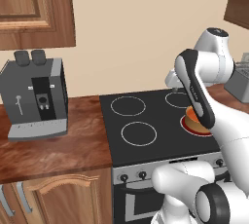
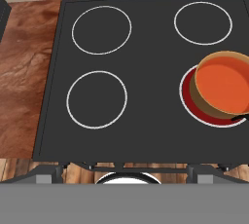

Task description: Wait until the marinara sauce is simmered to a deep red color and then turn off the stove.

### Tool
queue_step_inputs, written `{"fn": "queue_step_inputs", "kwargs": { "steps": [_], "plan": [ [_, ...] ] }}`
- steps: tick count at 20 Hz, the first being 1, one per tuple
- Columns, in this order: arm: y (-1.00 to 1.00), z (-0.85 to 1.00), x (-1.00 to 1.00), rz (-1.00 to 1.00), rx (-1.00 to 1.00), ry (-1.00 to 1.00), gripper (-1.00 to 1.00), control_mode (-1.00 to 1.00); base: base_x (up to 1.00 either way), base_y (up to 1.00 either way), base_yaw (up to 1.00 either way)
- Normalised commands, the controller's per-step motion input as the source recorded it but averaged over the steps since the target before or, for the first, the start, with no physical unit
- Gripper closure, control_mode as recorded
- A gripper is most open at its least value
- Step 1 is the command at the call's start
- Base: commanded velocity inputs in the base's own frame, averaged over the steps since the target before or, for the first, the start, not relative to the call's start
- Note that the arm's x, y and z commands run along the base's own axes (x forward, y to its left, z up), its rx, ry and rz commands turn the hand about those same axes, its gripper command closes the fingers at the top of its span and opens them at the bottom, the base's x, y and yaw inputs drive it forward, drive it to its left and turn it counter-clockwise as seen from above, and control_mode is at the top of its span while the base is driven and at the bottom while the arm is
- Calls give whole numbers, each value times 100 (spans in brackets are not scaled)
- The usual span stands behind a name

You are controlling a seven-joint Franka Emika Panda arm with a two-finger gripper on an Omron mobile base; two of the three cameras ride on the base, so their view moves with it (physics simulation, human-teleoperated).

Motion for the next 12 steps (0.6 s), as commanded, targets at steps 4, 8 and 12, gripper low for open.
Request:
{"fn": "queue_step_inputs", "kwargs": {
  "steps": [4,8,12],
  "plan": [
    [0,0,0,0,0,0,-100,-100,0,0,0],
    [-19,-3,-17,0,0,-13,-100,-100,0,0,0],
    [-40,-5,-16,0,0,-17,-100,-100,0,0,0]
  ]
}}
